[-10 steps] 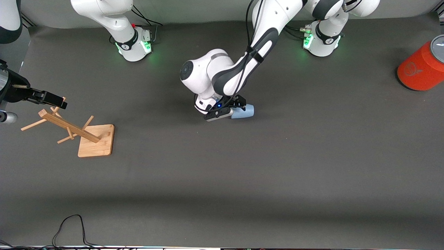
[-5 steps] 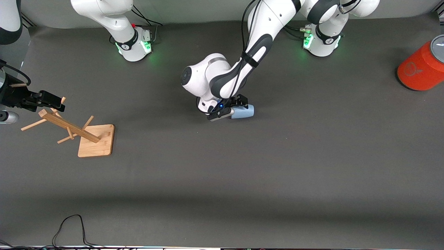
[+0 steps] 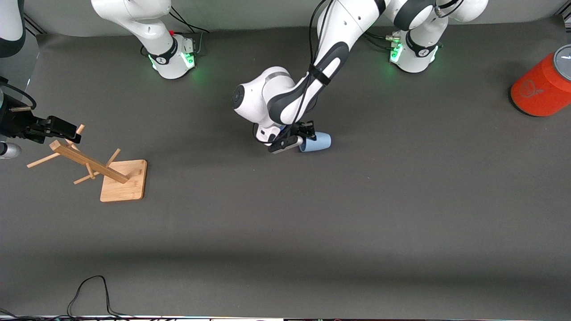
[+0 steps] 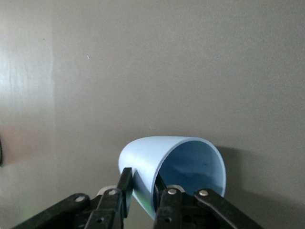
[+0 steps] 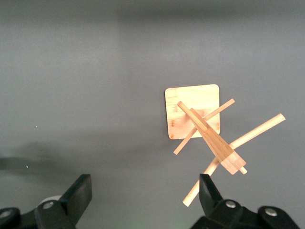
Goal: Rotate and upright cup with both arms
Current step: 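Close the left gripper on the blue cup lying on its side, then rotate the blue cup upright with the left gripper and lower it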
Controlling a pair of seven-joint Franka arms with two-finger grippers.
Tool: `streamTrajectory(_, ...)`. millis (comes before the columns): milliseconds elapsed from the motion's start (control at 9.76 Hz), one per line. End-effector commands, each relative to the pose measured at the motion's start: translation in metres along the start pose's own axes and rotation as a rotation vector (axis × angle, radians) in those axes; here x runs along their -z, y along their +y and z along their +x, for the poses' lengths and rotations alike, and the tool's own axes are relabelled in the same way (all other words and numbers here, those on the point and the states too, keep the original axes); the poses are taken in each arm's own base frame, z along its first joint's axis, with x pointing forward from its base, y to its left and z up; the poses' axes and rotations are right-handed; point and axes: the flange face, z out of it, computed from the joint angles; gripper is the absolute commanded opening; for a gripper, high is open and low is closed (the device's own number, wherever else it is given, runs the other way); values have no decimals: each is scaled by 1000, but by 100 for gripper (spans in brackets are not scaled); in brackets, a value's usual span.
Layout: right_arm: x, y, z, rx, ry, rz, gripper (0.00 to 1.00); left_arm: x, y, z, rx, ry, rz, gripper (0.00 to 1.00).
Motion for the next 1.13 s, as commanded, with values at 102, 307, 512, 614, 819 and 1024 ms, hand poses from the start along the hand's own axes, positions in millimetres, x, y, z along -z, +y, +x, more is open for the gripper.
streamTrajectory(102,4,3,-7,40,21,-11,100,34,-28,23,52,7,-30,0)
streamTrajectory(307,4,2,-6,43,21,-11,100,65,-69,51,141,-37,-126,0)
streamTrajectory(512,1,3,-5,38,10,-11,100,71,-116,83,208,-104,-211,0)
streamTrajectory(614,2,8,-4,28,14,0,100,74,-138,95,240,-152,-304,0)
streamTrajectory(819,1,4,-2,32,14,-2,100,68,-166,97,282,-171,-414,0)
streamTrajectory(1024,6,6,-2,25,21,-7,100,36,-198,81,332,-147,-516,0)
